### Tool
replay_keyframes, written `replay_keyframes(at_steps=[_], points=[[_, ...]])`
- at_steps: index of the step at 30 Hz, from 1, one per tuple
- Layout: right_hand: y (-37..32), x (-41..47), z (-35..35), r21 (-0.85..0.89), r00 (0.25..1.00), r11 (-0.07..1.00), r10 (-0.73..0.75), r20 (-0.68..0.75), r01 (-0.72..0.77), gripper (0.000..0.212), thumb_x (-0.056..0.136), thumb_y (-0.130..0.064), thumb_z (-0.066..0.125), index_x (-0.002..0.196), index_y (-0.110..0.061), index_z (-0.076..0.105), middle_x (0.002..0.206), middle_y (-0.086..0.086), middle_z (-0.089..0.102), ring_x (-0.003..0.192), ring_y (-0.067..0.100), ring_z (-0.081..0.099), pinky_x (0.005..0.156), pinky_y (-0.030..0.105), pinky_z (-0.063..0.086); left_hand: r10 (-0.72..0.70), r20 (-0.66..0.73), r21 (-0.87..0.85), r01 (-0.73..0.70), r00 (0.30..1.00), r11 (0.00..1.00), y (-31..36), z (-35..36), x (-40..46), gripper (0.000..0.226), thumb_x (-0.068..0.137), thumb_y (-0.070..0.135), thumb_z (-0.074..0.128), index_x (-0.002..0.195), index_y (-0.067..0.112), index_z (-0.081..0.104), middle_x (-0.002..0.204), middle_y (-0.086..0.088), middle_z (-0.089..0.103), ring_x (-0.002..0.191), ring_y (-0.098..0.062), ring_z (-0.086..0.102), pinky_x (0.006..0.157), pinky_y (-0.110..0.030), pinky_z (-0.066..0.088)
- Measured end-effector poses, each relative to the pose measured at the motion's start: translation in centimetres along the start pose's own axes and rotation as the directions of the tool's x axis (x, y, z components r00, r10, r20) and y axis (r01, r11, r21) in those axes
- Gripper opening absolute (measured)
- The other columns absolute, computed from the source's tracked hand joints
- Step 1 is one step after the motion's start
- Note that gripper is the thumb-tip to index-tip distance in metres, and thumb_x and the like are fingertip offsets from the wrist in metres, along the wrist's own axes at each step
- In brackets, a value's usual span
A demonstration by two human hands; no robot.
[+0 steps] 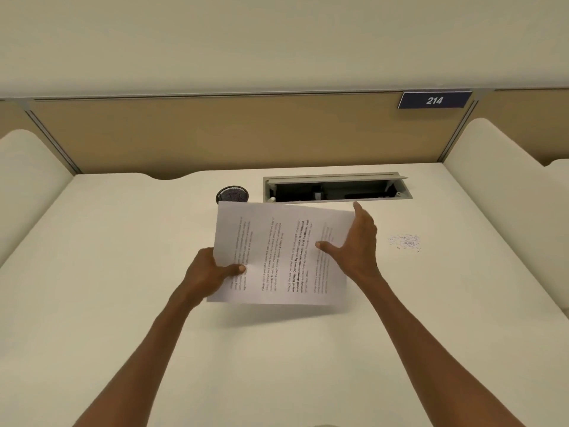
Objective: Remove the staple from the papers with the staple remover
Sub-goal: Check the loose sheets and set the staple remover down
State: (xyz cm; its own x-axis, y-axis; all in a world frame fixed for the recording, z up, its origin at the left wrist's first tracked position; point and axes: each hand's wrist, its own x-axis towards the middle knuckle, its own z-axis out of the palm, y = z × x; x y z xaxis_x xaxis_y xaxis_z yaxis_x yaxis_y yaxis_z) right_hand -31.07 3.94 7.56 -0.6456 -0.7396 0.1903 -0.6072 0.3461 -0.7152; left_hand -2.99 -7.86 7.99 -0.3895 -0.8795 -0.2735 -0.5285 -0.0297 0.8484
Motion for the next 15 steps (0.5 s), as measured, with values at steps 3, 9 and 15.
replay_keyframes(at_steps=[3, 9, 15], points=[[-3.5, 0.7, -0.9, -0.197, 0.95, 0.933, -0.31, -0.019, 0.301, 0.113, 0.065, -0.054, 0.082, 0.15, -0.017, 0.017, 0.158, 0.008, 0.017, 0.147, 0.025, 0.013, 0.121, 0.044, 0.01, 0.074, 0.042, 0.187, -0.081, 0.996, 0.979, 2.6, -1.2, 0.7, 0.029, 0.077, 0.017, 0.086, 0.101, 0.009, 0.072, 0.096, -0.005, 0.075, 0.083, -0.025, 0.071, 0.07, -0.031, 0.052], [-8.4, 1.6, -2.2, 0.064, 0.884, 0.968, -0.248, 0.397, 0.243, 0.086, 0.069, -0.036, 0.084, 0.14, -0.029, 0.036, 0.131, -0.005, 0.059, 0.114, 0.019, 0.058, 0.096, 0.043, 0.05, 0.205, 0.188, 0.43, -0.268, 0.961, 0.862, 7.2, -1.8, 0.9, 0.02, 0.079, 0.012, 0.082, 0.093, 0.018, 0.069, 0.096, -0.002, 0.068, 0.085, -0.022, 0.063, 0.062, -0.022, 0.042], [-7.6, 0.6, -2.1, 0.242, 0.91, 0.968, -0.151, 0.385, 0.059, 0.03, 0.075, -0.026, 0.081, 0.103, -0.021, 0.071, 0.098, -0.005, 0.072, 0.08, 0.013, 0.071, 0.075, 0.041, 0.061, 0.256, 0.229, 0.482, -0.338, 0.939, 0.808, 8.6, -2.7, 1.5, 0.026, 0.075, 0.014, 0.084, 0.098, 0.018, 0.074, 0.097, -0.003, 0.073, 0.091, -0.024, 0.066, 0.079, -0.036, 0.053]])
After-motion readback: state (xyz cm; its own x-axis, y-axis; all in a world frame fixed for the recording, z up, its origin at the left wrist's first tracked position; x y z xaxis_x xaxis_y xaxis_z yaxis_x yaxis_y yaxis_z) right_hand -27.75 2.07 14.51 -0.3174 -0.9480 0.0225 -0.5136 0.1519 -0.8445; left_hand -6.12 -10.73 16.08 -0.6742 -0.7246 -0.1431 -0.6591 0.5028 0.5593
